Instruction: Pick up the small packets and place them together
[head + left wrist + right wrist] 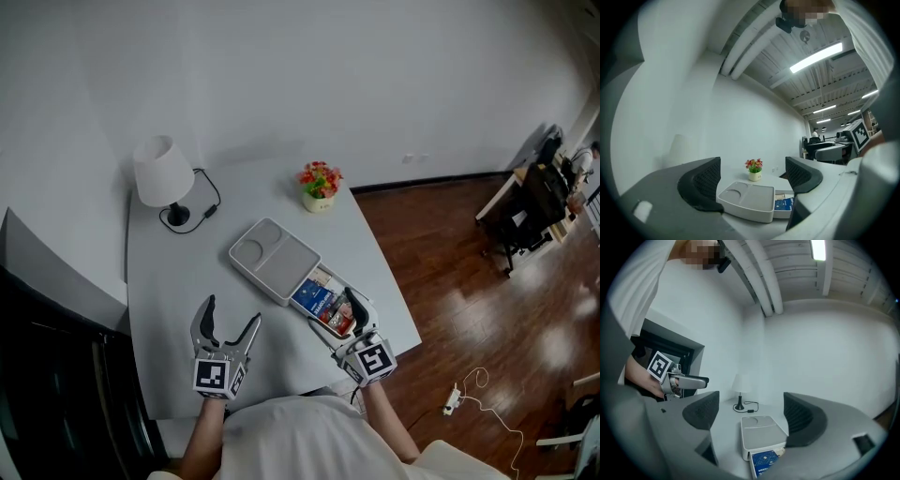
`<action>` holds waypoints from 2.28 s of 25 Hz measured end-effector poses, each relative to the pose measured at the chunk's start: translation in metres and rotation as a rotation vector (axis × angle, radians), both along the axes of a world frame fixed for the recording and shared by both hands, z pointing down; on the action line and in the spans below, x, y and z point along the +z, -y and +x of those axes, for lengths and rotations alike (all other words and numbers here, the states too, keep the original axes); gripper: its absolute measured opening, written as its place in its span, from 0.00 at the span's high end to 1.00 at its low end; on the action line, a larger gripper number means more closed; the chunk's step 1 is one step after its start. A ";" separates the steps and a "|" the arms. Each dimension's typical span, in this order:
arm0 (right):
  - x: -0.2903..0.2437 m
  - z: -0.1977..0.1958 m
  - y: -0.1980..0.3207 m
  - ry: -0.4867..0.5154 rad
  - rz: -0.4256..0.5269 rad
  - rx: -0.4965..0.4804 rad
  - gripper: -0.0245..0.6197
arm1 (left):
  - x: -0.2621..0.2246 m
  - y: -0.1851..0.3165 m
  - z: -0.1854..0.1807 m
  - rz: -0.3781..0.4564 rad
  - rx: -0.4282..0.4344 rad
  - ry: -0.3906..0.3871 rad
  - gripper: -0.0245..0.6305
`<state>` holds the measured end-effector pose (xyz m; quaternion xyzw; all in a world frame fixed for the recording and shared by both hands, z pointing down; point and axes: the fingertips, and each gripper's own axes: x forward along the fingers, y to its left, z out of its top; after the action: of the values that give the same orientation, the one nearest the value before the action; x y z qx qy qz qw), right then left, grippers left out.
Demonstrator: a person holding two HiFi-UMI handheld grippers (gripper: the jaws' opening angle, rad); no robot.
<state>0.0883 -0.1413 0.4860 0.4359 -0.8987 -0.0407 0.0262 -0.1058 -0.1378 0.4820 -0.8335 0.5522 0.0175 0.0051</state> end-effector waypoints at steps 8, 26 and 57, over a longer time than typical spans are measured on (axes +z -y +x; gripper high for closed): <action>0.025 0.040 0.001 -0.036 -0.121 0.010 0.33 | 0.012 0.000 0.004 -0.043 -0.016 -0.022 0.31; 0.217 0.081 0.015 -0.816 -0.600 -0.485 0.55 | 0.056 -0.030 0.027 -0.190 -0.027 0.015 0.35; 0.235 0.082 0.006 -1.578 -0.265 -1.110 0.95 | 0.060 -0.071 -0.018 -0.209 -0.198 0.003 0.35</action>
<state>0.1707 -0.1475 0.7206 -0.2089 -0.6976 -0.2264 0.6469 -0.1234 -0.0670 0.5416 -0.7711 0.6304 -0.0418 -0.0793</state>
